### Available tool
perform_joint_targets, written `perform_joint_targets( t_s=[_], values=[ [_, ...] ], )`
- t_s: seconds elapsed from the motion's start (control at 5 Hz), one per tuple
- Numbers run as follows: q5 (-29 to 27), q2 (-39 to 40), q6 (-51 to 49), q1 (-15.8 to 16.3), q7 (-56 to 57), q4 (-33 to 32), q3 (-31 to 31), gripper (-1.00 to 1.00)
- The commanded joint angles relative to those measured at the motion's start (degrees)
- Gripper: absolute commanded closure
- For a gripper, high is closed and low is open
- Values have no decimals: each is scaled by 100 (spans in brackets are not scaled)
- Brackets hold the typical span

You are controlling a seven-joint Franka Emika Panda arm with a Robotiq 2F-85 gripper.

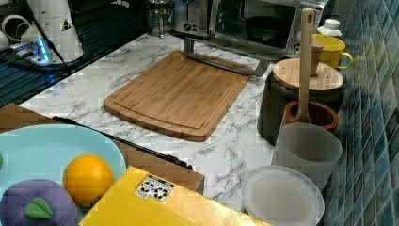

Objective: Close the oven.

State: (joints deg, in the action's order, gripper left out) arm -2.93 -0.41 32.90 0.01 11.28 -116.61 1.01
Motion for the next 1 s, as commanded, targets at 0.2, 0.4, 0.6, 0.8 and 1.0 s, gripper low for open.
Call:
perform_joint_targets(
  t_s=[0.2, 0.4, 0.6, 0.8, 1.0],
  values=[
    [-1879, -263, 535, -212, 2818, -1375, -337, 100],
    [-2437, -102, 716, -178, 3741, -1615, -385, 100],
    [-2758, 212, 757, -204, 4150, -1619, -297, 100],
    [-3184, 426, 910, -178, 4689, -1686, -218, 100],
    [-3648, 669, 1388, -107, 4971, -1709, -72, 100]
  ],
)
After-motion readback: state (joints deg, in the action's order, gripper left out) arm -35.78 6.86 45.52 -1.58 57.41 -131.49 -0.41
